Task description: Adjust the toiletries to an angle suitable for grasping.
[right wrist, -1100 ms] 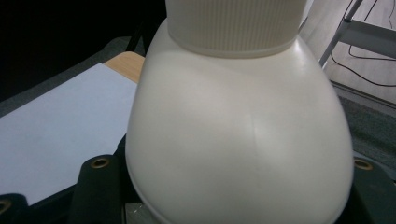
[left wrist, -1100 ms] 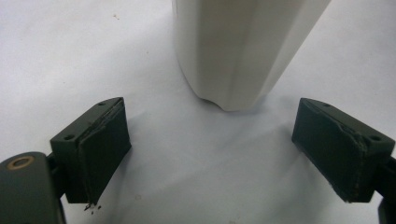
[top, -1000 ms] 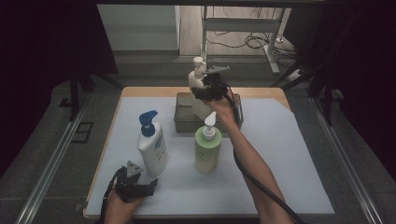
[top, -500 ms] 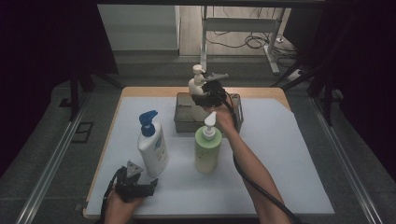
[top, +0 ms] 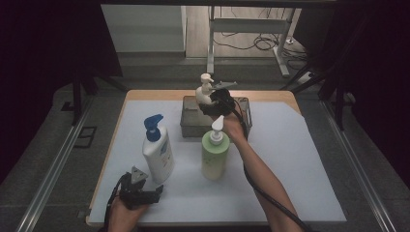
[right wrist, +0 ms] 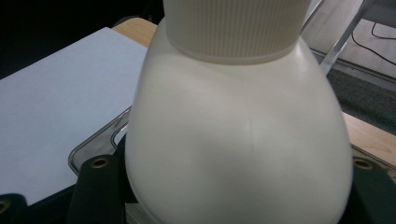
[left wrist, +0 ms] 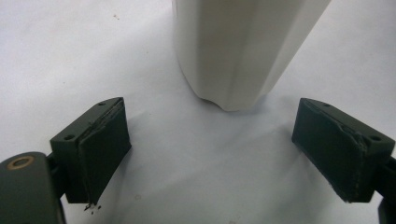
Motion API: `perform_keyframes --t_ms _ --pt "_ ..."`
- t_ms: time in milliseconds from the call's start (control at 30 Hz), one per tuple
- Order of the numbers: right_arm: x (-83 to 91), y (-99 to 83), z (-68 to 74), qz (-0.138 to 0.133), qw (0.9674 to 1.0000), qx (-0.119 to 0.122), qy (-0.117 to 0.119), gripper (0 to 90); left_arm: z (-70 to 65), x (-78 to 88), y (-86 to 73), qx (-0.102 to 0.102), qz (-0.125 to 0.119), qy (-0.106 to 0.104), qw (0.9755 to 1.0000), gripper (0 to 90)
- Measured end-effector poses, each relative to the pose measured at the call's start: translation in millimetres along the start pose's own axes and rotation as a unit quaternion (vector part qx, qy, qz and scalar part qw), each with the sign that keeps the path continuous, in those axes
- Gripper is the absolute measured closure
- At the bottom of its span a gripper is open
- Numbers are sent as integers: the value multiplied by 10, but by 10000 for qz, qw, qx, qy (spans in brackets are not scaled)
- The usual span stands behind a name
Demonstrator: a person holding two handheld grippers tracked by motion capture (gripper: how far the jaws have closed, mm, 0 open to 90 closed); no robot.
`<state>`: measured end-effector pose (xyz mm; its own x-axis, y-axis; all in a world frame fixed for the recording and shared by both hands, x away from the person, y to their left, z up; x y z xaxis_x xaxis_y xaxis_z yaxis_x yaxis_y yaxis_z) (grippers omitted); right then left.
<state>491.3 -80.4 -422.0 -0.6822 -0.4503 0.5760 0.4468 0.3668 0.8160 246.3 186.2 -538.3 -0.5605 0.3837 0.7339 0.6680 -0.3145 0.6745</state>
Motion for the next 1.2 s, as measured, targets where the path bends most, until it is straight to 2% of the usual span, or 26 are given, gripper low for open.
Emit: perform_keyframes --t_ms 233,333,667,833,1200 --pt "58 -80 -34 63 10000 42 42 363 -1 -1 0 -2 -2 5 10000 108" --pt "87 -112 -61 30 10000 -42 56 362 0 -2 -1 -2 -6 2 10000 107" --pt "101 -134 -47 5 10000 32 44 350 -1 -2 -1 -1 -9 3 10000 108" --pt "128 -188 -88 73 9998 -10 210 339 0 0 0 -4 0 0 10000 108" --pt "280 -311 -148 120 9993 9 363 350 0 -1 -1 0 -7 -1 10000 107"
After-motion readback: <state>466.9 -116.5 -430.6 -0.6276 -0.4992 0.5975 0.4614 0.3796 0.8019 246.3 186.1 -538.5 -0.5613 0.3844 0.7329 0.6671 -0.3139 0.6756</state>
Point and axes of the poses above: each handheld gripper's, and its own axes: x roughly backward along the jaws, y roughly out of its top, z roughly to its left, the point moved 2 cm from there along -x, roughly forward along the jaws, and after that the axes turned 4 degrees about -y, right-handed, at the moved point
